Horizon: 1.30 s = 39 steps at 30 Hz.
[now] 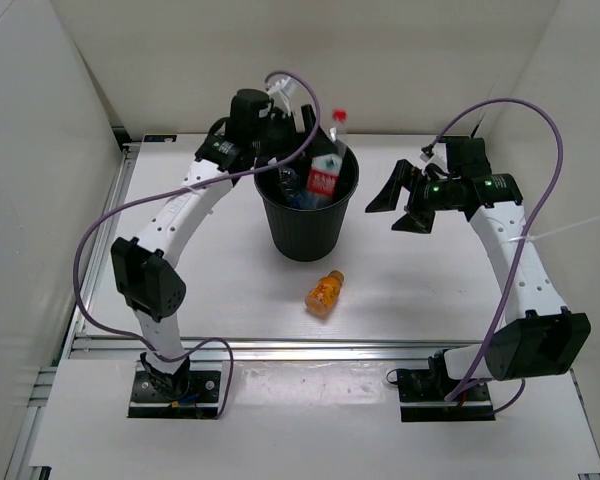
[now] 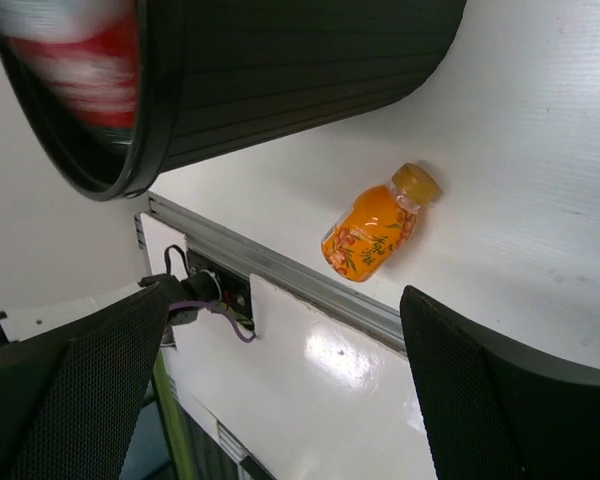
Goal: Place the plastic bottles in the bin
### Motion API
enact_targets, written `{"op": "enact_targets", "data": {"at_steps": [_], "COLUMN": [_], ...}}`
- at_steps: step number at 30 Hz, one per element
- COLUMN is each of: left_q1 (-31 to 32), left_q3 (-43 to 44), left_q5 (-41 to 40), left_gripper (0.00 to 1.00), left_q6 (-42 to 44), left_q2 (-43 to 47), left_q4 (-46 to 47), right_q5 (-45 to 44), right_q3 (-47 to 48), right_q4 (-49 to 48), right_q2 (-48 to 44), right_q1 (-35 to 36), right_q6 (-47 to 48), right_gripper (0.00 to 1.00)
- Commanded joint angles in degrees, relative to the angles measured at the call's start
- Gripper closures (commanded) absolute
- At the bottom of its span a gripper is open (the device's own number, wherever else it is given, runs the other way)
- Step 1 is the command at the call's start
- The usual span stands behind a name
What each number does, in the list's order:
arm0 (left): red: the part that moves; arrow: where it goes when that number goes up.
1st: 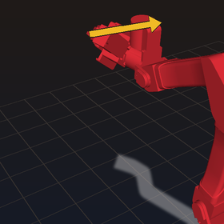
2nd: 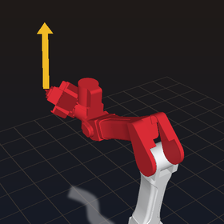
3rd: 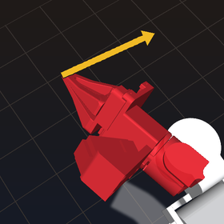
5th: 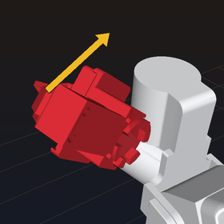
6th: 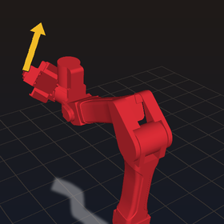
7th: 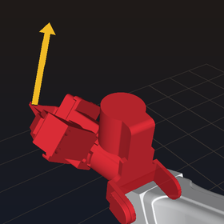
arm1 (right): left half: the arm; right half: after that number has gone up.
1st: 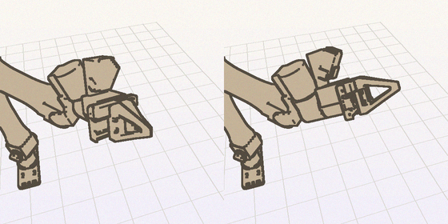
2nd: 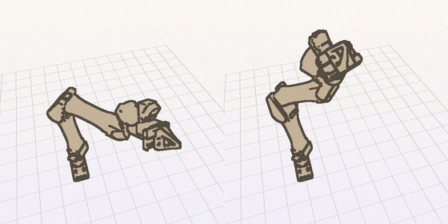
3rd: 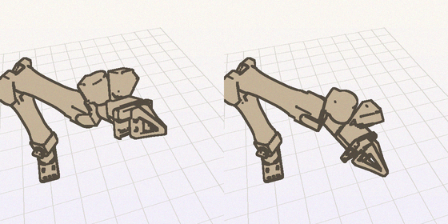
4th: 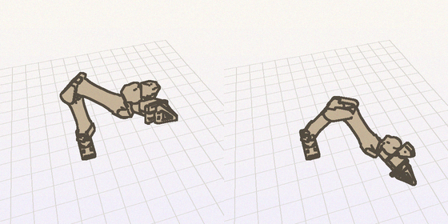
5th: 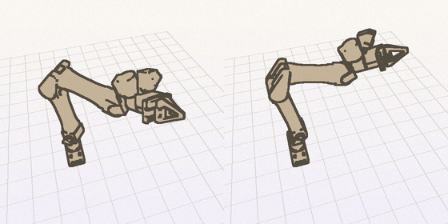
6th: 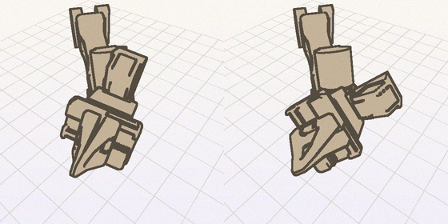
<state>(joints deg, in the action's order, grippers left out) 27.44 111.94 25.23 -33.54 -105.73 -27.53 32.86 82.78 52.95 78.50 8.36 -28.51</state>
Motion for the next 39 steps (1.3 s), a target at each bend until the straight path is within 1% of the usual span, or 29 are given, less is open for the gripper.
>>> {"op": "enact_targets", "data": {"at_steps": [1,3,4,5,6,7,8,9,11,12,13,14,15,17,18,20,22,27,30,33,36,37,39], "left_q1": [-0.7,-2.5,-3.4,-4.6,-6.6,-7.4,-8.3,-10.0,-13.0,-13.8,-14.6,-15.1,-16.4,-18.6,-19.4,-20.8,-21.9,-21.9,-21.9,-21.9,-21.9,-21.9,-21.9], "left_q3": [-2.1,-2.1,-0.9,0.1,2.0,2.1,1.5,0.5,-5.5,-7.4,-10.9,-12.7,-14.5,-19.2,-21.2,-22.5,-23.3,-23.8,-22.2,-21.7,-22.3,-22.3,-22.8], "left_q5": [-4.5,-7.5,-8.2,-9.1,-12.8,-15.3,-17.9,-22.6,-25.2,-27.2,-28.6,-29.6,-29.6,-29.1,-28.3,-28.3,-27.8,-29.0,-30.2,-30.2,-29.7,-29.7,-29.7], "left_gripper": [0.0,0.0,0.0,0.0,0.0,0.0,0.0,0.0,0.0,0.0,0.0,0.0,0.0,0.0,0.0,0.0,0.0,0.0,0.0,0.0,0.0,0.0,0.0], "left_q6": [4.0,5.1,5.1,5.6,6.2,6.7,7.3,7.3,7.9,8.4,8.4,7.9,7.1,5.5,5.5,4.8,4.8,6.1,6.6,7.2,7.2,7.2,7.2], "left_q2": [8.2,11.0,12.2,14.7,16.1,17.7,21.1,23.0,28.6,30.1,31.6,34.4,35.8,39.5,40.4,41.7,43.1,44.6,44.6,45.1,45.1,45.6,45.6], "left_q4": [-3.8,-6.6,-7.6,-8.8,-10.2,-12.2,-12.8,-13.3,-13.9,-14.7,-15.9,-17.5,-18.0,-19.3,-19.9,-21.4,-23.4,-26.3,-28.6,-29.9,-31.1,-31.1,-31.8], "right_q5": [0.3,1.2,1.9,4.4,5.9,7.2,8.4,10.3,10.3,10.3,10.3,10.3,9.5,7.8,7.8,7.2,6.7,7.2,7.2,7.2,7.2,7.2,7.2], "right_q3": [-3.4,-6.5,-10.8,-13.6,-16.5,-19.5,-25.2,-27.6,-33.0,-34.2,-34.9,-34.9,-34.9,-35.5,-35.5,-35.5,-34.9,-32.6,-31.2,-27.4,-25.1,-25.1,-25.1], "right_q4": [-2.6,-4.8,-5.9,-9.3,-11.4,-13.4,-17.3,-19.2,-22.3,-23.0,-23.0,-23.0,-23.0,-23.0,-23.0,-23.0,-23.0,-23.0,-24.6,-25.1,-25.1,-25.1,-25.1], "right_q2": [-1.7,-3.8,-4.7,-5.5,-7.0,-7.6,-7.6,-7.6,-5.9,-4.8,-3.4,-0.5,0.8,3.5,4.3,7.3,10.5,18.4,21.2,27.2,28.8,29.3,29.3], "right_q1": [-0.7,-1.2,-1.2,-2.5,-3.1,-3.1,-3.1,-3.1,-3.1,-2.2,-0.7,0.2,2.2,3.8,5.1,5.6,8.0,13.2,15.4,17.6,18.4,18.4,18.4], "right_q6": [-3.0,-5.5,-7.4,-12.4,-15.4,-18.6,-21.5,-26.5,-30.6,-33.7,-34.7,-34.7,-35.6,-37.5,-38.0,-38.0,-38.0,-38.5,-39.1,-39.6,-39.6,-39.6,-39.6], "right_gripper": [0.0,0.0,0.0,0.0,0.0,0.0,0.0,0.0,0.0,0.0,0.0,0.0,0.0,0.0,0.0,0.0,0.0,0.0,0.0,0.0,0.0,0.03,0.11]}}
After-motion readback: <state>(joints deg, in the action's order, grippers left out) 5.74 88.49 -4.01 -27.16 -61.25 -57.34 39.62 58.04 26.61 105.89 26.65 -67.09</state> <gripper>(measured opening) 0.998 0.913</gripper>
